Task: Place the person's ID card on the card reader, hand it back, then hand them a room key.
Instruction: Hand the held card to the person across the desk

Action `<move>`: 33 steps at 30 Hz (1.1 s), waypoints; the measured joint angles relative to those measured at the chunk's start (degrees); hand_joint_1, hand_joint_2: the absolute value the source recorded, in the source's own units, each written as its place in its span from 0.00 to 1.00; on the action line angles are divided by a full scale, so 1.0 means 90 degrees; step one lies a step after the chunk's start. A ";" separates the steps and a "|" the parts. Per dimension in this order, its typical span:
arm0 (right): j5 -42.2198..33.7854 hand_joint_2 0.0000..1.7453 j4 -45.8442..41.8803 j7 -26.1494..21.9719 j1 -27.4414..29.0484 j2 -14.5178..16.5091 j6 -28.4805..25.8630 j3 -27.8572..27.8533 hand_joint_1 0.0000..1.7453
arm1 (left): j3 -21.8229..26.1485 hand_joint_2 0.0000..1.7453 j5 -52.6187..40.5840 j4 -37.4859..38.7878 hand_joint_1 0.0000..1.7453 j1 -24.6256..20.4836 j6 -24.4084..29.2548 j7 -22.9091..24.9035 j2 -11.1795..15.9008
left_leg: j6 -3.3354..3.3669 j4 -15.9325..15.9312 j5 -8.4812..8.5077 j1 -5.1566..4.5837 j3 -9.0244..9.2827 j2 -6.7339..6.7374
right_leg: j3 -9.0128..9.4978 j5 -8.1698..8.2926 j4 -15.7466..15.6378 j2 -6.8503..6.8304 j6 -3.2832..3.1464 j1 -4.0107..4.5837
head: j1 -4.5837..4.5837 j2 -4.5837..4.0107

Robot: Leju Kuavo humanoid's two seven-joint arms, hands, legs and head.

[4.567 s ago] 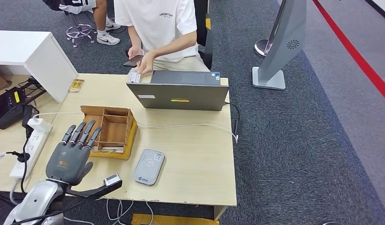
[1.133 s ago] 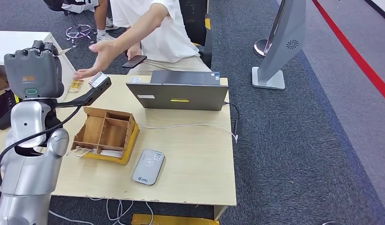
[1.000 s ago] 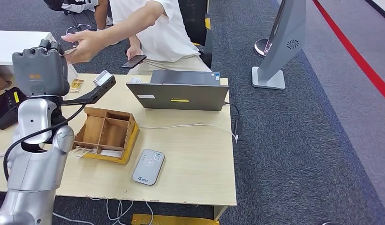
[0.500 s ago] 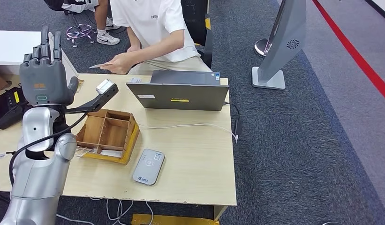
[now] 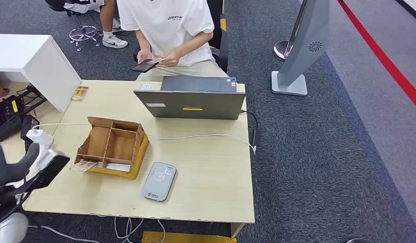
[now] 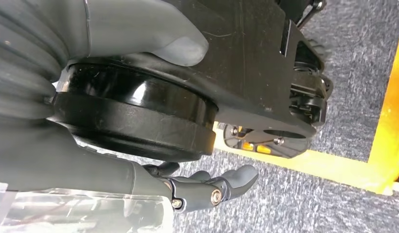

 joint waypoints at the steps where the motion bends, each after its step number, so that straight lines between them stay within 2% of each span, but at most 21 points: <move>1: -0.0023 1.00 0.0051 -0.0015 0.0001 0.0004 0.0091 -0.0005 0.00 | 0.0445 1.00 0.0692 -0.0003 0.00 0.0221 -0.0316 -0.0334 -0.0017 | -0.0001 0.0000 -0.0001 0.0002 -0.0002 -0.0005 | -0.0003 -0.0004 -0.0001 -0.0006 0.0002 0.0002 | -0.0001 0.0000; 4: -0.0065 1.00 0.0160 -0.0013 -0.0006 0.0018 0.0258 -0.0013 0.00 | 0.1895 1.00 0.2333 0.0184 0.00 0.0537 -0.1578 -0.0970 -0.0215 | -0.0001 -0.0001 -0.0003 0.0005 -0.0008 -0.0014 | 0.0008 -0.0008 -0.0002 -0.0016 0.0002 0.0005 | 0.0006 0.0000; 6: -0.0070 1.00 0.0207 -0.0023 -0.0010 0.0033 0.0270 -0.0014 0.00 | 0.3101 1.00 0.3199 0.0598 0.00 0.0547 -0.2413 -0.1056 -0.0410 | -0.0007 -0.0002 -0.0011 0.0005 0.0003 0.0006 | 0.0013 -0.0006 -0.0001 0.0004 -0.0001 0.0005 | 0.0008 0.0000; 9: -0.0081 1.00 0.0248 -0.0060 -0.0010 0.0051 0.0273 -0.0014 0.00 | 0.4965 1.00 0.3958 0.1500 0.00 0.0474 -0.3148 -0.1078 -0.0670 | -0.0006 -0.0002 -0.0024 0.0006 0.0026 0.0034 | 0.0010 -0.0012 -0.0003 0.0030 0.0000 0.0006 | -0.0007 0.0000; 12: -0.0130 1.00 0.0279 -0.0072 -0.0011 0.0059 0.0312 -0.0014 0.00 | 0.6281 1.00 0.4284 0.2441 0.00 0.0366 -0.3398 -0.0803 -0.0908 | 0.0001 -0.0002 -0.0030 0.0005 0.0029 0.0004 | 0.0033 -0.0031 -0.0006 0.0000 0.0007 0.0005 | -0.0009 0.0000; 15: -0.0140 1.00 0.0298 -0.0078 -0.0010 0.0061 0.0339 -0.0013 0.00 | 0.7365 1.00 0.4611 0.3454 0.00 0.0263 -0.3135 -0.0518 -0.1283 | 0.0007 -0.0001 -0.0034 0.0000 0.0033 -0.0007 | 0.0046 -0.0033 -0.0014 -0.0010 0.0008 0.0000 | -0.0007 0.0000; 17: -0.0132 1.00 0.0306 -0.0074 -0.0010 0.0061 0.0339 -0.0011 0.00 | 0.7859 1.00 0.4739 0.4056 0.00 0.0234 -0.2905 -0.0434 -0.1581 | 0.0012 0.0002 -0.0037 -0.0003 0.0035 -0.0017 | 0.0047 -0.0033 -0.0022 -0.0023 0.0009 -0.0002 | -0.0007 0.0000; 21: -0.0085 0.00 0.0326 -0.0062 0.0001 0.0061 0.0339 -0.0001 0.00 | 0.8283 1.00 0.4677 0.5062 0.00 0.0222 -0.2673 -0.0340 -0.2139 | 0.0020 0.0004 -0.0043 -0.0006 0.0034 -0.0034 | 0.0057 -0.0033 -0.0031 -0.0045 0.0010 -0.0004 | 0.0004 0.0000; 25: 0.0042 0.00 0.0354 -0.0048 0.0041 0.0061 0.0339 0.0039 0.00 | 0.8495 1.00 0.4955 0.6054 0.00 0.0151 -0.3323 -0.0017 -0.2578 | 0.0022 0.0004 -0.0044 -0.0007 0.0034 -0.0036 | 0.0059 -0.0032 -0.0031 -0.0047 0.0012 -0.0005 | 0.0004 0.0000; 27: 0.0150 0.00 0.0373 -0.0015 0.0052 0.0061 0.0339 0.0083 0.00 | 0.8572 1.00 0.4940 0.6638 0.00 0.0077 -0.3323 0.0036 -0.2731 | 0.0022 0.0005 -0.0043 -0.0006 0.0035 -0.0037 | 0.0059 -0.0030 -0.0031 -0.0047 0.0012 -0.0004 | 0.0007 0.0000; 31: 0.0159 1.00 0.0394 0.0009 0.0063 0.0080 0.0338 0.0172 0.00 | 0.8553 1.00 0.4362 0.7649 0.00 -0.0037 -0.3017 0.0236 -0.2888 | 0.0022 0.0007 -0.0042 -0.0005 0.0035 -0.0038 | 0.0063 -0.0030 -0.0029 -0.0047 0.0012 -0.0003 | 0.0008 0.0000; 33: 0.0088 1.00 0.0387 -0.0021 0.0056 0.0111 0.0336 0.0162 0.00 | 0.8459 1.00 0.4078 0.8025 0.00 -0.0083 -0.2973 0.0447 -0.2914 | 0.0022 0.0007 -0.0041 -0.0004 0.0036 -0.0038 | 0.0067 -0.0029 -0.0028 -0.0046 0.0012 -0.0002 | 0.0009 0.0000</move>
